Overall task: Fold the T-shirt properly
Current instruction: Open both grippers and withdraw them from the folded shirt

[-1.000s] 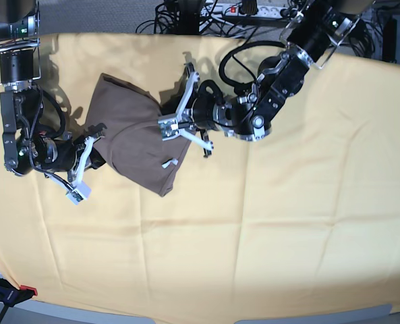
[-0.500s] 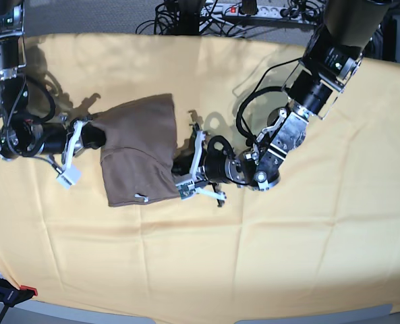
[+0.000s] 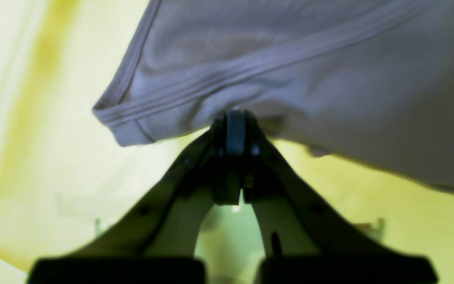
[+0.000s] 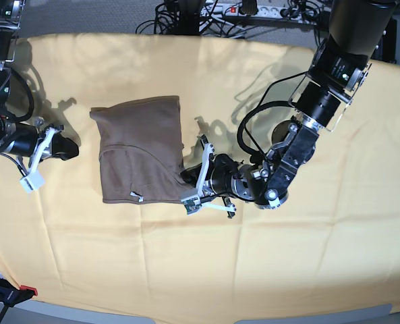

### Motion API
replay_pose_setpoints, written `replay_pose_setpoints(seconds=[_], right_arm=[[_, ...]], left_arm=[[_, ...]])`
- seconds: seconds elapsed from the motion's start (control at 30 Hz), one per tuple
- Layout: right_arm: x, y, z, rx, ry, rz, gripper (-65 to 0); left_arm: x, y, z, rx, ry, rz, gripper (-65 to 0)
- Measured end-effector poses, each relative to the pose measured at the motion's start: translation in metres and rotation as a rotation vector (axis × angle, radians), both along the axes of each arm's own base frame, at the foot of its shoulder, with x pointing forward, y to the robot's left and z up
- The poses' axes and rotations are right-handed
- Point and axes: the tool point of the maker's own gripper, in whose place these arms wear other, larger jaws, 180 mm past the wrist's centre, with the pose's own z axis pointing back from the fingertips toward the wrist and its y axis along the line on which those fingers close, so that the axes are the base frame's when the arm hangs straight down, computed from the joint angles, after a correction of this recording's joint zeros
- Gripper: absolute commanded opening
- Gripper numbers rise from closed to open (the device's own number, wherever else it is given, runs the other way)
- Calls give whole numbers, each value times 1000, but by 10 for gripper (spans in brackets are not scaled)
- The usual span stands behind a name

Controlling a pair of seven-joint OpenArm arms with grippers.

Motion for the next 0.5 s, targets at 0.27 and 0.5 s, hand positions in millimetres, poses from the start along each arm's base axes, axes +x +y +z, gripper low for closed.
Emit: replay_pose_setpoints(seconds=[0.27,0.5], right_arm=[[-30,27,-31,74,83,-1,-650],[-34,47,-35,121,105,15,-650]], left_arm=[[4,25,57,-260,114,86,-650],[14,78,70,-397,182,254,-650]])
